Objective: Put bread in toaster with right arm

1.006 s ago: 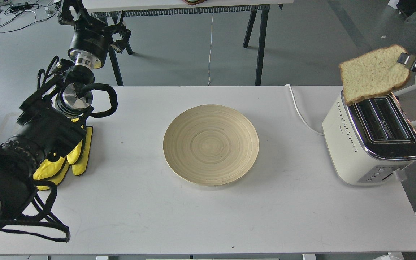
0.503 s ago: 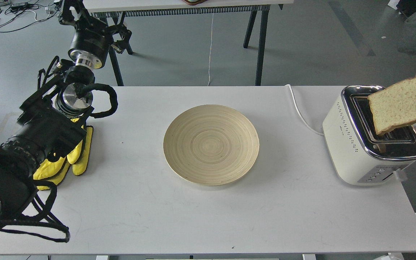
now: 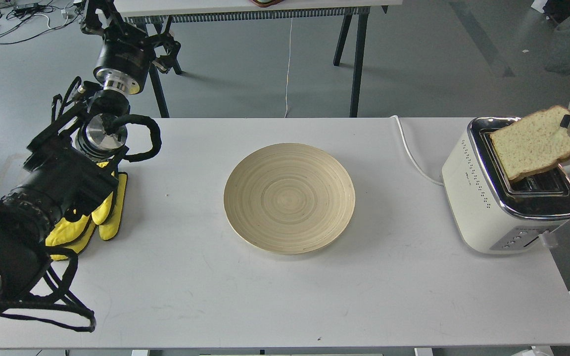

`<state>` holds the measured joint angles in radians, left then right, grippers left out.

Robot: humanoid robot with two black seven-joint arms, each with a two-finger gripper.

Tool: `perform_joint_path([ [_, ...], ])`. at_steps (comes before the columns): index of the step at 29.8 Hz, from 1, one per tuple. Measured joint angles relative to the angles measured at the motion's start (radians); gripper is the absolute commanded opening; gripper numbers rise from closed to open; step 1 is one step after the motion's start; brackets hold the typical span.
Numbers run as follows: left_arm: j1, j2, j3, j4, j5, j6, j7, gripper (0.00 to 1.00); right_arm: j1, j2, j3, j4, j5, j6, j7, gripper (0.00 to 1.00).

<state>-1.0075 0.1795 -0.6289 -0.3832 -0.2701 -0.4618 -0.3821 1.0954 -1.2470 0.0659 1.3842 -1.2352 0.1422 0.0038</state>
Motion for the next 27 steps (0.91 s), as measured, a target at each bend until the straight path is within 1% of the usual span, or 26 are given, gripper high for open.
perform_joint_path([
  [4, 0.0, 0.0, 0.0, 0.0, 0.0, 0.001, 0.0, 1.0, 0.002, 0.039, 0.045, -0.001, 0.054, -0.004, 0.004, 0.99],
  [11, 0.0, -0.002, 0.0, 0.0, -0.001, 0.002, 0.0, 1.0, 0.009, 0.09, 0.193, -0.012, 0.256, -0.002, 0.004, 0.99],
  [14, 0.0, -0.002, 0.0, 0.0, -0.001, 0.002, 0.0, 1.0, 0.011, 0.136, 0.294, -0.059, 0.338, -0.008, 0.004, 0.99],
  [17, 0.0, -0.002, 0.0, 0.0, -0.001, 0.002, 0.0, 1.0, 0.011, 0.208, 0.376, -0.144, 0.488, -0.01, 0.011, 1.0],
  [22, 0.0, -0.003, 0.0, 0.0, -0.001, 0.001, 0.0, 1.0, 0.01, 0.346, 0.482, -0.285, 0.788, -0.006, 0.046, 1.0],
  [27, 0.0, -0.003, 0.0, -0.002, -0.002, 0.0, 0.0, 1.0, 0.003, 0.484, 0.581, -0.43, 0.997, 0.003, 0.106, 1.0],
])
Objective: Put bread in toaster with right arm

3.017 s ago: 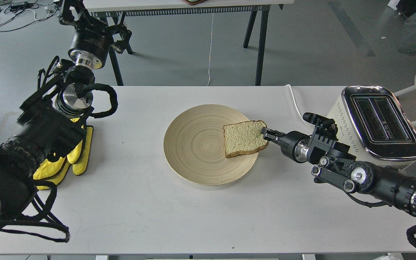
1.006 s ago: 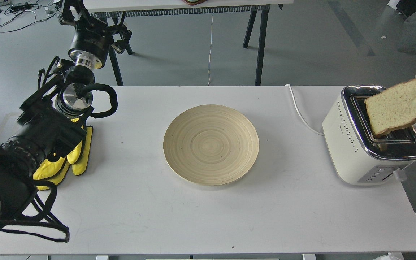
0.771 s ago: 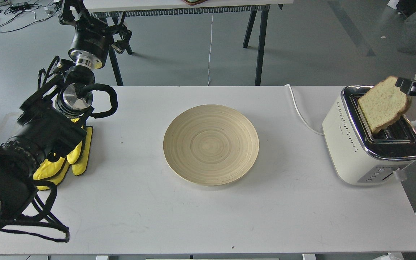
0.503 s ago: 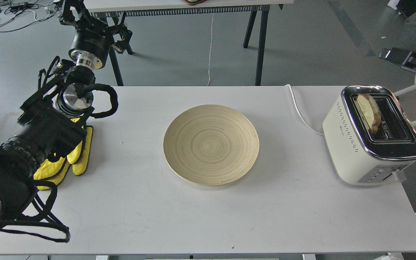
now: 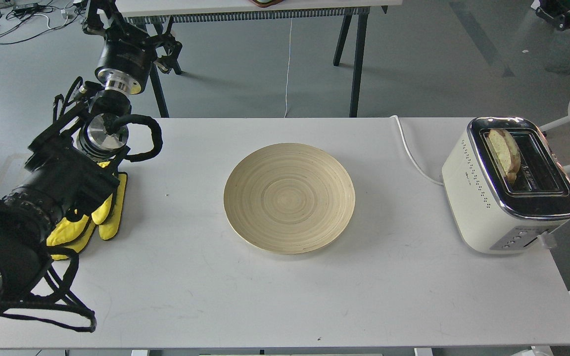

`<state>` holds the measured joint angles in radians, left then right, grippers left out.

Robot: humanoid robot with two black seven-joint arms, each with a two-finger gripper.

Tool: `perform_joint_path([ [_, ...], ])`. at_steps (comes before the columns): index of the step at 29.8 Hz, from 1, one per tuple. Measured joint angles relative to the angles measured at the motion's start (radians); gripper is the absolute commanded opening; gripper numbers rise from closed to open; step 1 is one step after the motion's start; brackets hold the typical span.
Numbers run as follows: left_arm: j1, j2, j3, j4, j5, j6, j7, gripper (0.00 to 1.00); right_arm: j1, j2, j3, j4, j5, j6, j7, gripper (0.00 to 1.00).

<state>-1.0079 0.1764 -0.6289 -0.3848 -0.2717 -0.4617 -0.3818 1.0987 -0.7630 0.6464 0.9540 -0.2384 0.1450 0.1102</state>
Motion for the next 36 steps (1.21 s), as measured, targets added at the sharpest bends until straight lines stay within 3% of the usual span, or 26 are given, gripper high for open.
perform_joint_path([
  [5, 0.0, 0.0, 0.0, 0.0, 0.0, 0.001, 0.0, 1.0, -0.003, 0.071, 0.019, -0.108, 0.139, 0.0, 0.06, 1.0],
  [14, 0.0, 0.002, -0.001, 0.0, -0.001, 0.004, 0.0, 1.0, -0.066, 0.09, 0.055, -0.162, 0.489, -0.001, 0.071, 1.0],
  [20, 0.0, 0.002, -0.005, 0.0, -0.001, 0.006, 0.0, 1.0, -0.125, 0.193, 0.17, -0.207, 0.513, 0.016, 0.06, 1.0],
  [27, 0.0, 0.002, -0.011, 0.0, -0.001, 0.008, 0.0, 1.0, -0.151, 0.281, 0.254, -0.217, 0.513, 0.119, 0.057, 1.0],
  [36, 0.002, 0.002, -0.011, 0.0, -0.002, 0.008, -0.001, 1.0, -0.153, 0.343, 0.309, -0.246, 0.511, 0.149, 0.06, 1.0],
])
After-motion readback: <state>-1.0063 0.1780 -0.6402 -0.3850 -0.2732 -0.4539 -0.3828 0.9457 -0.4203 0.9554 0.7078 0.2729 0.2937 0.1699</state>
